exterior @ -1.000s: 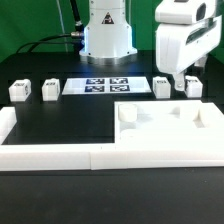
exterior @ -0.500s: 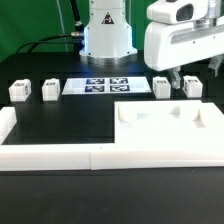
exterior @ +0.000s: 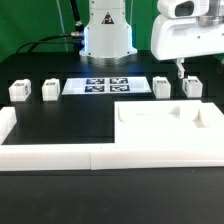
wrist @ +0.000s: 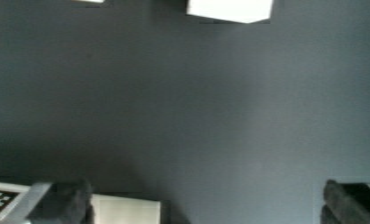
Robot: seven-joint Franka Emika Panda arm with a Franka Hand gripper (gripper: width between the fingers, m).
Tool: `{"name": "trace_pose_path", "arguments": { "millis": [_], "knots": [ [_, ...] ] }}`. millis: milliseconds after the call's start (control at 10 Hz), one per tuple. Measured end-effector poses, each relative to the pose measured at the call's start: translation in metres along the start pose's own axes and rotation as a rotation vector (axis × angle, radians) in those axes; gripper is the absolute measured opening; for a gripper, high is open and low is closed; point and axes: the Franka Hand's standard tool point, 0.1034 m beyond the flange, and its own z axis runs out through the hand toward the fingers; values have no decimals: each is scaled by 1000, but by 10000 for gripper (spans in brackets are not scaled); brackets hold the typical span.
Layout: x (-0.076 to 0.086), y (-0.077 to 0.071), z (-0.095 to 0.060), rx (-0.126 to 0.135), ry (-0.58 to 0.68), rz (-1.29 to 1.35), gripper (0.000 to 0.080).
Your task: Assemble square table
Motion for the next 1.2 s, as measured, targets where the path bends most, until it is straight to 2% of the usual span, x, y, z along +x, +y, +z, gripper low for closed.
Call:
{"name": "trace_pose_path", "arguments": {
  "millis": [200,300,400,500,700,800,1000,1200],
  "knots": [
    [0,-1,0,-3,-20,0,649],
    [-14,-8,5,-10,-144,50,649],
    [-28,-15,8,-34,-296,35,649],
    [-39,-19,18,-53,-437,24,649],
    [-40,-16,18,-57,-602,26,649],
    [-45,-15,19,-66,-718,25,649],
    [-50,-15,32,-66,-824,39,649],
    [-47,-15,32,-64,-818,39,649]
  ]
}}
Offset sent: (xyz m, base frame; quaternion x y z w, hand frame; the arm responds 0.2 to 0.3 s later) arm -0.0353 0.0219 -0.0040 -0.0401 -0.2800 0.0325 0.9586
